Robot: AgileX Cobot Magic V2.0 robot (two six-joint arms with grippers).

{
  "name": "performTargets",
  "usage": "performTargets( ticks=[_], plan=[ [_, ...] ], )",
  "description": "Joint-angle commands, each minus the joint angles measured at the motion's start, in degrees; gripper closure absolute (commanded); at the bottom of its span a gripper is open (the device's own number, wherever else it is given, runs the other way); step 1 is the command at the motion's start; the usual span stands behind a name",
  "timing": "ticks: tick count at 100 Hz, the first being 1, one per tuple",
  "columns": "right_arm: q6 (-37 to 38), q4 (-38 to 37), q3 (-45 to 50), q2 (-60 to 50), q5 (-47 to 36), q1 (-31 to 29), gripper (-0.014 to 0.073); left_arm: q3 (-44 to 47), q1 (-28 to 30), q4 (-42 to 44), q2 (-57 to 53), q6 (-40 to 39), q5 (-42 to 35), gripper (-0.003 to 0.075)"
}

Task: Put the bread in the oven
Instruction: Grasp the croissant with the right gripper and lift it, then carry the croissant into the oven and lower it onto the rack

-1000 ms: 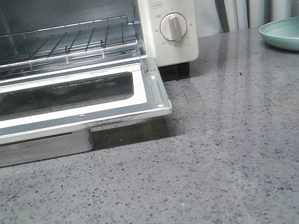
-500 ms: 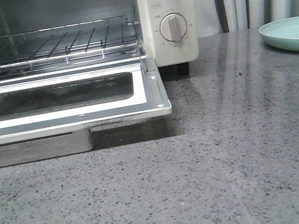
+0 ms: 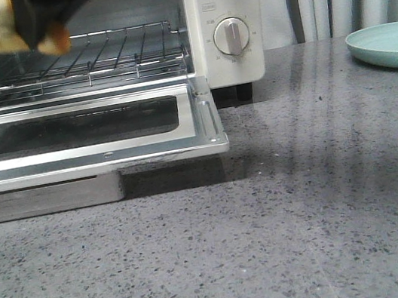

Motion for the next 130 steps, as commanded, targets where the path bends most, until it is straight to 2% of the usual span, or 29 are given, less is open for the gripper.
performTargets(
  ticks=[1,22,61,68,85,92,112,130],
  plan=[
    [-0.1,-1.6,-1.9,-0.5,-4.3,-2.6,0.0663,-1.6,0.0,-1.5,0.2,-0.1,-4.5,0.0741],
    [-0.1,1.4,-2.0,1.3,-7.6,-7.1,0.0663,-1.6,0.0,-3.9,0.2,-0.1,-4.5,0.0742],
    [-0.1,1.6,-2.0,1.3,-12.3,-7.7,0.0651,-1.6,0.0,-4.2,0.2,-0.1,-4.4,0.0742],
    [0.0,1.6,-2.0,1.3,-13.9,-7.7,0.0575,-1.6,0.0,-4.4,0.2,-0.1,-4.4,0.0741],
    [3.6,2.3,-2.0,1.4,-15.5,-8.4,0.0192,-1.6,0.0,-4.5,0.2,-0.1,-4.0,0.0742],
    [3.5,2.7,-2.0,1.5,-15.2,-8.6,0.0102,-1.6,0.0,-4.5,0.2,-0.1,-4.0,0.0742],
    [3.5,2.8,-2.0,1.4,-14.7,-7.9,0.0093,-1.6,0.0,-4.5,0.2,-0.1,-4.0,0.0742],
    [3.5,2.8,-2.0,0.0,-13.3,-5.2,0.0144,-1.6,0.0,-2.5,-2.7,-0.1,-4.0,0.0742]
  ],
)
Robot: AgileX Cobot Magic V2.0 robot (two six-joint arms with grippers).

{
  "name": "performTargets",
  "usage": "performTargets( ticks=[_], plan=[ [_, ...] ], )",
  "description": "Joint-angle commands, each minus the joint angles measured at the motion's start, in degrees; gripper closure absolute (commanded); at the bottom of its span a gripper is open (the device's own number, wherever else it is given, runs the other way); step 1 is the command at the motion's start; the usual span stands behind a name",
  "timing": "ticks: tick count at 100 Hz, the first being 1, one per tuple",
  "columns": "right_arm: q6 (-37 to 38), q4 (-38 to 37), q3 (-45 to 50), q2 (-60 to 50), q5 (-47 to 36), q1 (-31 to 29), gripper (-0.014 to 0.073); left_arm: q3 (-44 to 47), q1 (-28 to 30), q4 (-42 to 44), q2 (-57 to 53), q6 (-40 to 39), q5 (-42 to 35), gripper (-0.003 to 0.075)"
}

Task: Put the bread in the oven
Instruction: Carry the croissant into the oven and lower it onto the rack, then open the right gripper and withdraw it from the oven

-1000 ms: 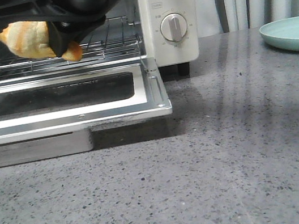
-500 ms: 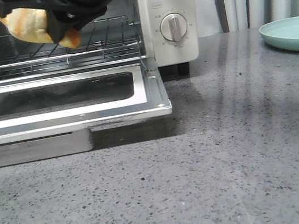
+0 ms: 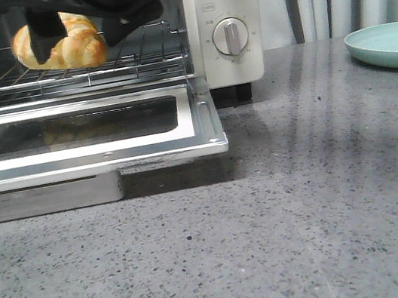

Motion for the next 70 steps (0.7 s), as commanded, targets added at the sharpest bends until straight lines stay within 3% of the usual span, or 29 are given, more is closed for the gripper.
performTargets(
  ticks=[1,10,20,36,52,70],
  plan=[
    [-0.1,-0.2,-2.0,-4.4,-2.5,1.3,0.0148,-1.6,0.0,0.9,-1.8,-0.1,-3.7,0.0742],
    [-0.1,-0.2,-2.0,-5.4,-0.5,2.8,0.0233,-1.6,0.0,4.4,-5.0,-0.1,-3.7,0.0742],
    [-0.1,-0.3,-1.8,-7.0,2.2,4.8,0.0389,-1.6,0.0,9.7,-9.4,-0.1,-3.0,0.0742],
    [-0.1,-3.9,-0.2,-11.4,3.6,8.0,0.0574,-1.6,0.1,17.7,-14.3,-0.6,2.8,0.0742],
    [-0.1,-4.7,5.0,-19.8,4.2,10.7,0.0648,-0.7,0.1,20.9,-15.8,-1.9,5.3,0.0742],
    [-0.1,-14.4,16.3,-36.1,4.6,14.7,0.0642,2.0,0.1,21.2,-15.9,-5.6,4.1,0.0742]
  ],
)
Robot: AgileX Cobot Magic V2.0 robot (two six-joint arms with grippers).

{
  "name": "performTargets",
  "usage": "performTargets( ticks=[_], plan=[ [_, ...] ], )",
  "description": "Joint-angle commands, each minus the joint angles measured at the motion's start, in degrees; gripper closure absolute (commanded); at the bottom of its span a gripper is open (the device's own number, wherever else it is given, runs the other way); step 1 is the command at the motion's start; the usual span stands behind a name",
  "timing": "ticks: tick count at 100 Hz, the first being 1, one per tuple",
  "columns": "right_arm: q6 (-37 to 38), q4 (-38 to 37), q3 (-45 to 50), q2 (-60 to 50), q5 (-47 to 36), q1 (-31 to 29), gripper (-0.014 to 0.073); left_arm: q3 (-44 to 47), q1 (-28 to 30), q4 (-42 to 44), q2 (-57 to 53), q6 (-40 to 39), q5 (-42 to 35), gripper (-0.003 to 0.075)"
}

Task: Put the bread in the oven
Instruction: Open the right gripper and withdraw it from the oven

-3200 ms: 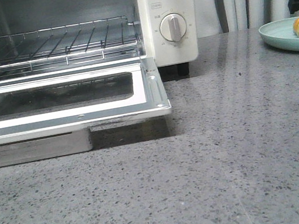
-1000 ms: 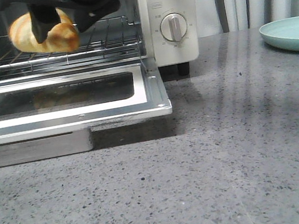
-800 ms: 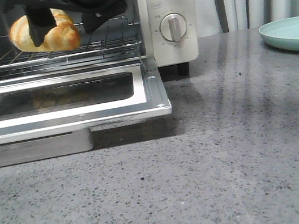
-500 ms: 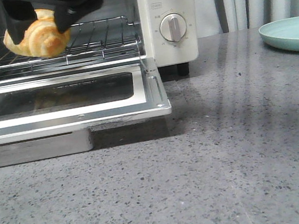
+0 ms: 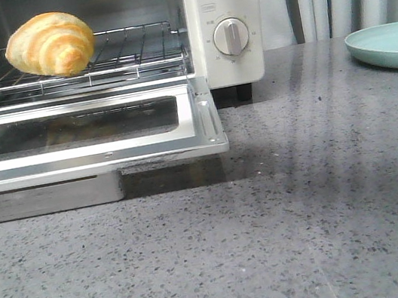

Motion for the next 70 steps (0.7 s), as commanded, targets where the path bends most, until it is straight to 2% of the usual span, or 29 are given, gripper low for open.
performTargets(
  ticks=[1,16,28,35,44,61,70],
  plan=[
    [-0.2,-5.9,3.8,-10.5,-2.5,1.2,0.0642,0.0,0.0,0.0,0.7,-2.6,-4.8,0.0742],
    [-0.2,-8.5,15.3,-28.8,1.7,0.8,0.0643,3.4,0.0,-3.2,0.7,-6.2,-5.2,0.0742],
    [-0.2,-10.5,22.9,-44.5,10.8,0.6,0.0643,5.8,0.0,-9.8,0.7,-6.4,-5.9,0.0742],
    [-0.2,-11.3,26.5,-53.8,16.1,0.5,0.0643,7.2,0.0,-9.8,0.7,-6.3,-6.9,0.0742],
    [-0.2,-12.8,29.9,-63.9,18.9,0.6,0.0643,8.6,0.0,-7.6,0.7,-6.3,-9.0,0.0742],
    [-0.2,-15.2,33.1,-72.5,27.7,2.8,0.0643,9.1,0.0,-5.9,0.7,-6.3,-13.1,0.0741],
    [-0.2,-16.0,33.6,-73.5,26.8,3.7,0.0643,9.1,0.0,-5.5,0.7,-6.3,-14.9,0.0741]
  ],
)
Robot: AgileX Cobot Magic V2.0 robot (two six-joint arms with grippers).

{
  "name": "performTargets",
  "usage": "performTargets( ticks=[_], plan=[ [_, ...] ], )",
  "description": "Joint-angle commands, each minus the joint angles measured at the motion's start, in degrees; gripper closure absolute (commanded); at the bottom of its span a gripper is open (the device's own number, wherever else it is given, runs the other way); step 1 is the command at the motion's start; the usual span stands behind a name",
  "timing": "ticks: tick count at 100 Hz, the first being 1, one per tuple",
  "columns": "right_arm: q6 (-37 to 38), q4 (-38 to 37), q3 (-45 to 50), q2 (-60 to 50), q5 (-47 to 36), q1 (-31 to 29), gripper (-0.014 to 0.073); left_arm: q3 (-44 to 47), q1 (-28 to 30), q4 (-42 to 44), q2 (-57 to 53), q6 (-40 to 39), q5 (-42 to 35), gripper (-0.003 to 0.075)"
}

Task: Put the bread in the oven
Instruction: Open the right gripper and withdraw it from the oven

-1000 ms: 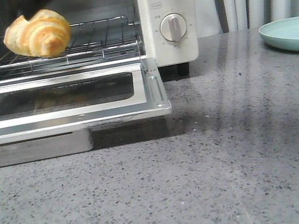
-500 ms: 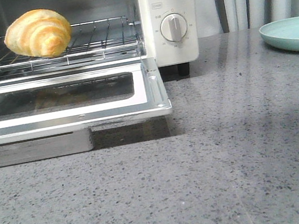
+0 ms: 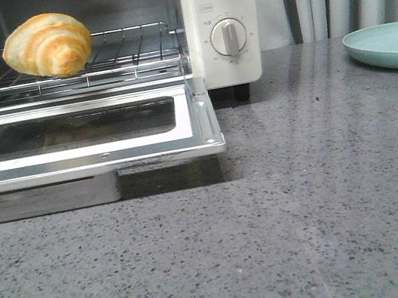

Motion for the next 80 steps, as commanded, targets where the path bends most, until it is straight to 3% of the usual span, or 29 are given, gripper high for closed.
performTargets(
  ticks=[1,12,80],
  plan=[
    [-0.1,-3.7,-0.6,0.1,-3.6,0.9,0.0643,-1.5,0.0,0.2,0.7,-0.5,-6.7,0.0741],
    [-0.1,-4.6,-0.6,0.1,-6.7,0.9,0.0643,-1.5,0.0,-0.1,0.7,-0.5,-7.2,0.0741],
    [-0.1,-4.4,-0.6,0.1,-6.0,0.9,0.0643,-1.5,0.0,-0.2,0.7,-0.5,-7.4,0.0741]
  ],
)
